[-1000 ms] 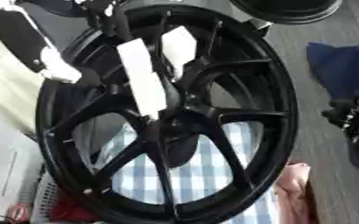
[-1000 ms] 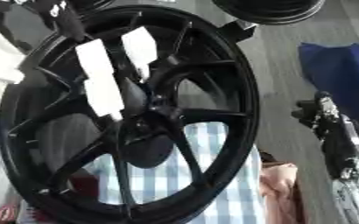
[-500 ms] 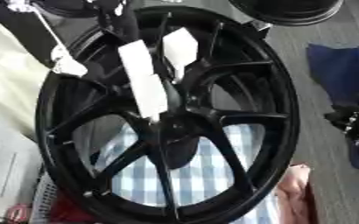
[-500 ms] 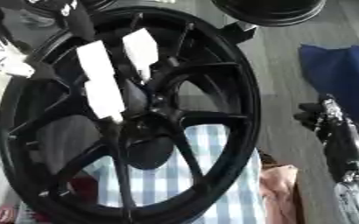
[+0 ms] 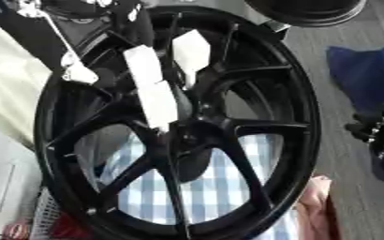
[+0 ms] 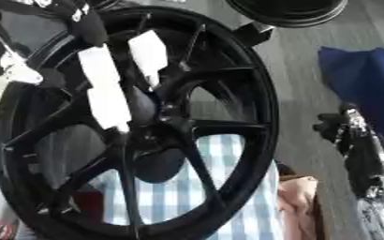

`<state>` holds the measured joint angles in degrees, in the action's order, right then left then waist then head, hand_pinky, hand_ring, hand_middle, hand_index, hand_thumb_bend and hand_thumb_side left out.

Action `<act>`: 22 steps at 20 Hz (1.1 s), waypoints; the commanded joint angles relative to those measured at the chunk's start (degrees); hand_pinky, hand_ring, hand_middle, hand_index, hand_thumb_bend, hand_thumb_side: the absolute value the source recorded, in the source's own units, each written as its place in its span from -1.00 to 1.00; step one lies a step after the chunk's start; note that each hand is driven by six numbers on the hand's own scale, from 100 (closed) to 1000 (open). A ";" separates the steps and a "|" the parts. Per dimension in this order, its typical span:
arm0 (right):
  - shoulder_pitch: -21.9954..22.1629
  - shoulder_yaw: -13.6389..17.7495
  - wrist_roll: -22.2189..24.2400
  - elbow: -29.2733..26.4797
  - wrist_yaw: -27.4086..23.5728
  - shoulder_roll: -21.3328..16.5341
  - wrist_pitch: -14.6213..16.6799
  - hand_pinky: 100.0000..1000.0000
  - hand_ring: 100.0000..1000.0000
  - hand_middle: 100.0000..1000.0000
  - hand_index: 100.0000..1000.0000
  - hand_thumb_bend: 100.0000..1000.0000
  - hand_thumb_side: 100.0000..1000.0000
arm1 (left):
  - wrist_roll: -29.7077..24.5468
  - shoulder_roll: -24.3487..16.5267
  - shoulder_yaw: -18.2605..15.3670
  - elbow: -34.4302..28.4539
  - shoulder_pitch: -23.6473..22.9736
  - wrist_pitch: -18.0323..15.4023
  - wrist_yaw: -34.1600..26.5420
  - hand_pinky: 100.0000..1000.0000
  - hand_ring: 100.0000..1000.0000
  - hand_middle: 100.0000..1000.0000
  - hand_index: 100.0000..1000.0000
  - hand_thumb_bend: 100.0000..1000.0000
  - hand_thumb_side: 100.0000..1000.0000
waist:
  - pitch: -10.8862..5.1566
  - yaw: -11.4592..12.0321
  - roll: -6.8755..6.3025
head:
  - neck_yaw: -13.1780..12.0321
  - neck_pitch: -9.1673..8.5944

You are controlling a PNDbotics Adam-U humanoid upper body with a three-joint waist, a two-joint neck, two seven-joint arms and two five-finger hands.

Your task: Pull the pin out of the wheel hub.

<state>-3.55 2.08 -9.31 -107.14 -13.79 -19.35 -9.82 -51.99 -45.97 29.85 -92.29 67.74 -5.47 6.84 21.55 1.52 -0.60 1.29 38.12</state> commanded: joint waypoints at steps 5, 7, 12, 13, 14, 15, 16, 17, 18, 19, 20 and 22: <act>-0.48 0.04 -0.12 -0.60 0.05 -0.26 -0.16 0.73 0.42 -0.06 0.22 -1.00 0.85 | 0.02 0.10 -0.11 0.81 1.62 -1.37 0.07 0.47 0.55 0.61 0.61 -0.52 -1.00 | -0.46 -0.45 0.07 | -0.48 -1.44; -0.52 -0.01 -0.13 -0.55 0.08 -0.13 -0.19 0.73 0.42 -0.06 0.22 -1.00 0.87 | 0.02 0.26 -0.05 1.06 1.71 -1.57 0.21 0.47 0.55 0.61 0.61 -0.52 -1.00 | -0.28 -0.52 0.09 | -0.57 -1.61; -0.65 -0.11 -0.14 -0.46 0.17 0.10 -0.28 0.74 0.42 -0.06 0.22 -1.00 0.90 | 0.02 0.59 0.03 1.26 1.93 -2.00 0.45 0.47 0.56 0.62 0.60 -0.54 -1.00 | 0.19 -0.62 0.13 | -0.62 -1.97; -0.69 -0.12 -0.12 -0.48 0.17 0.12 -0.28 0.74 0.42 -0.06 0.22 -1.00 0.90 | 0.02 0.64 0.14 1.23 1.96 -2.08 0.46 0.47 0.56 0.62 0.60 -0.54 -1.00 | 0.28 -0.64 0.15 | -0.64 -2.02; -0.73 -0.14 -0.10 -0.51 0.18 0.14 -0.29 0.74 0.42 -0.06 0.22 -1.00 0.91 | 0.02 0.67 0.24 1.23 1.96 -2.11 0.48 0.47 0.56 0.60 0.59 -0.55 -1.00 | 0.38 -0.65 0.17 | -0.64 -2.09; -0.76 -0.15 -0.08 -0.54 0.16 0.18 -0.31 0.74 0.42 -0.06 0.22 -1.00 0.91 | 0.02 0.72 0.34 1.27 1.95 -2.13 0.53 0.47 0.56 0.60 0.59 -0.56 -1.00 | 0.48 -0.65 0.19 | -0.65 -2.13; -0.79 -0.20 -0.03 -0.54 0.05 0.24 -0.33 0.74 0.42 -0.06 0.22 -1.00 0.94 | 0.02 0.78 0.43 1.36 1.93 -2.12 0.60 0.47 0.56 0.59 0.58 -0.57 -1.00 | 0.58 -0.66 0.21 | -0.65 -2.13; -0.82 -0.22 0.00 -0.54 -0.08 0.31 -0.36 0.74 0.42 -0.06 0.22 -1.00 0.95 | 0.02 0.85 0.51 1.51 1.90 -2.08 0.69 0.47 0.56 0.58 0.58 -0.57 -1.00 | 0.68 -0.66 0.22 | -0.66 -2.14; -0.85 -0.23 0.00 -0.52 -0.18 0.37 -0.39 0.74 0.42 -0.06 0.22 -1.00 0.96 | 0.02 0.89 0.62 1.66 1.85 -2.06 0.81 0.47 0.55 0.57 0.57 -0.58 -1.00 | 0.77 -0.69 0.24 | -0.67 -2.17; -0.87 -0.22 -0.02 -0.50 -0.23 0.44 -0.41 0.74 0.42 -0.06 0.22 -1.00 0.96 | 0.02 0.93 0.74 1.83 1.78 -2.04 0.95 0.47 0.55 0.56 0.57 -0.60 -1.00 | 0.88 -0.73 0.26 | -0.67 -2.22; -0.89 -0.22 -0.04 -0.49 -0.26 0.49 -0.42 0.74 0.42 -0.06 0.22 -1.00 0.96 | 0.02 0.97 0.86 1.99 1.70 -2.04 1.07 0.46 0.54 0.54 0.56 -0.61 -1.00 | 0.98 -0.77 0.28 | -0.69 -2.28; -0.92 -0.21 -0.09 -0.53 -0.25 0.56 -0.41 0.74 0.42 -0.06 0.22 -1.00 0.96 | 0.02 1.08 1.06 2.28 1.61 -2.05 1.30 0.45 0.52 0.51 0.54 -0.64 -1.00 | 1.16 -0.87 0.35 | -0.73 -2.29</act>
<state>-4.09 1.74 -9.31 -107.11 -13.79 -18.34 -10.18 -52.03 -44.24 31.26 -89.94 68.41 -7.32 7.73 23.67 0.74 -0.34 0.64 36.62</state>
